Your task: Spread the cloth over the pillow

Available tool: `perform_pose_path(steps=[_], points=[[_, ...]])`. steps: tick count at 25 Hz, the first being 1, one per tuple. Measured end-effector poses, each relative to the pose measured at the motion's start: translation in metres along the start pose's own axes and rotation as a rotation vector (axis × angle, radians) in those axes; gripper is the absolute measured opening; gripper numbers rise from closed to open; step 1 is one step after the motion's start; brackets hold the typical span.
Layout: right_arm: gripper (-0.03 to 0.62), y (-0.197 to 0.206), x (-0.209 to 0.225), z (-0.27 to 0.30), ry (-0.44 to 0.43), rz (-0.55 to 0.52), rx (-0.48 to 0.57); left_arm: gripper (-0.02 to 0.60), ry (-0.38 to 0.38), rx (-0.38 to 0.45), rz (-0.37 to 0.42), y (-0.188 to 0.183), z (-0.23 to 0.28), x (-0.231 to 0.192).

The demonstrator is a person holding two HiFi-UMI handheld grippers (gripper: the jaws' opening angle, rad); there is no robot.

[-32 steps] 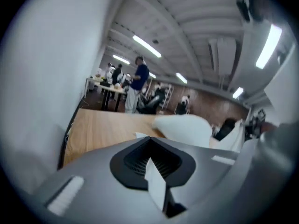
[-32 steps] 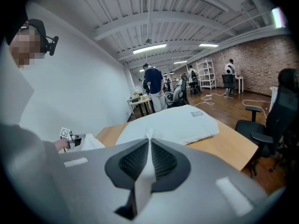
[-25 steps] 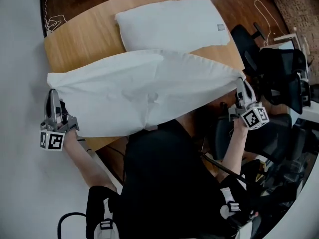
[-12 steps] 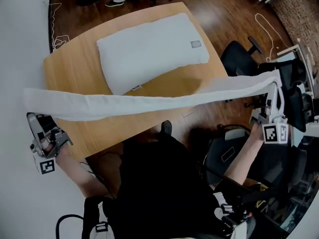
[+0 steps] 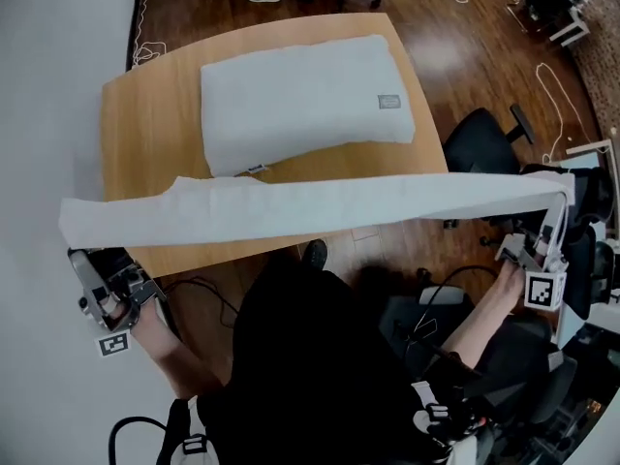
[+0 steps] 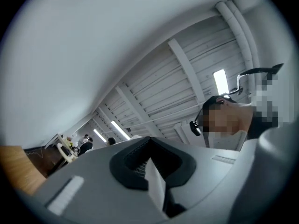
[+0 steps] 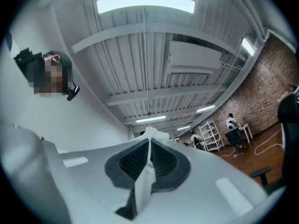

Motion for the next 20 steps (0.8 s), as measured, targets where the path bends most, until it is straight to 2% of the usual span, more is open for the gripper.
perform_pose_path(steps=[3, 6, 8, 11, 15, 17, 20], points=[[0.006, -0.002, -0.016, -0.003, -0.009, -0.009, 0.013, 0.003, 0.022, 0.046, 0.048, -0.012, -0.020, 0.003], [0.006, -0.014, -0.030, -0.006, -0.033, 0.038, 0.078, 0.003, 0.043, 0.098, 0.061, -0.022, -0.035, -0.010], [0.006, -0.011, -0.040, 0.005, -0.057, 0.063, 0.033, 0.003, 0.049, 0.122, 0.047, -0.026, -0.041, -0.024], [0.006, -0.023, -0.059, 0.012, -0.063, 0.044, 0.054, 0.003, 0.095, 0.110, 0.059, -0.031, -0.039, -0.040], [0.006, -0.026, -0.070, 0.024, -0.066, 0.024, -0.048, 0.003, 0.079, 0.119, -0.026, -0.025, -0.044, -0.063], [0.006, -0.024, -0.072, 0.028, -0.057, 0.029, -0.082, 0.003, 0.068, 0.110, -0.031, -0.024, -0.045, -0.069], [0.006, -0.022, -0.074, 0.031, -0.031, -0.019, -0.125, 0.003, 0.068, 0.104, -0.037, -0.023, -0.046, -0.076]])
Point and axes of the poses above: the fingertips, and each gripper's own axes: z forward along the fingers, x to its right, y out of its underside, the point moved 8 cm from there along -z, backward along the fingers, and after that the axes turned 8 degrees about -z, right-handed, at the moved point
